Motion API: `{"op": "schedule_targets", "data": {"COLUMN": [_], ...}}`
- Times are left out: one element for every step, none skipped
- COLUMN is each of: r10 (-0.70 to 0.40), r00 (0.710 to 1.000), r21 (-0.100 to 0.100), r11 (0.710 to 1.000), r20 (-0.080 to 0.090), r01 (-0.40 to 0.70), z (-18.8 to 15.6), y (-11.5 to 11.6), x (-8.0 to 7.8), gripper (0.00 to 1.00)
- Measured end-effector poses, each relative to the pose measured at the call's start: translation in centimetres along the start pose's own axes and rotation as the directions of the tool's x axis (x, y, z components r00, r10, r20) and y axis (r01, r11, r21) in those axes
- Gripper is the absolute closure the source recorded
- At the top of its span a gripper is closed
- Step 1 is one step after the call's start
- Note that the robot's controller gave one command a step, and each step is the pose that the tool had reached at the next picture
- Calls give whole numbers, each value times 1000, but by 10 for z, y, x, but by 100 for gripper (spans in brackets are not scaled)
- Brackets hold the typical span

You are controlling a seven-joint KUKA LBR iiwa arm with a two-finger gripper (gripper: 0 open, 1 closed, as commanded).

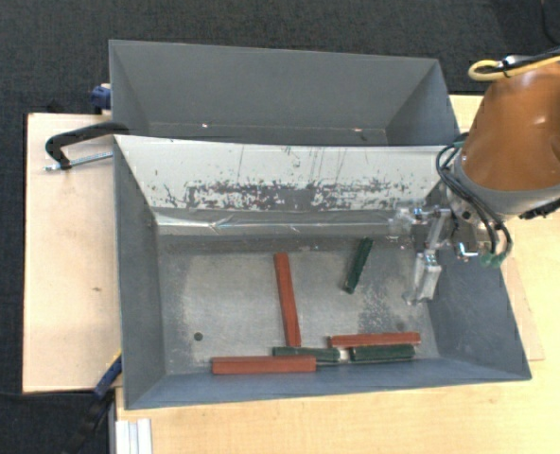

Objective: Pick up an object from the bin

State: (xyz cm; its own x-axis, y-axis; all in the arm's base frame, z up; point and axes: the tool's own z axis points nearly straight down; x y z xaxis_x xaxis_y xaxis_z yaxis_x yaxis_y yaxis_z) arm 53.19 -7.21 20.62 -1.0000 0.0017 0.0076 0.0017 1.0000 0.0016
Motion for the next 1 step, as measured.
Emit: {"op": "schedule_targets", "data": {"r10": [-1], "r00": [1000], "r21": [1], "r11": [1000], "r20": [9], "r01": [1], "z": [-5], "y": [0], "x": [-2], "gripper": [0]}}
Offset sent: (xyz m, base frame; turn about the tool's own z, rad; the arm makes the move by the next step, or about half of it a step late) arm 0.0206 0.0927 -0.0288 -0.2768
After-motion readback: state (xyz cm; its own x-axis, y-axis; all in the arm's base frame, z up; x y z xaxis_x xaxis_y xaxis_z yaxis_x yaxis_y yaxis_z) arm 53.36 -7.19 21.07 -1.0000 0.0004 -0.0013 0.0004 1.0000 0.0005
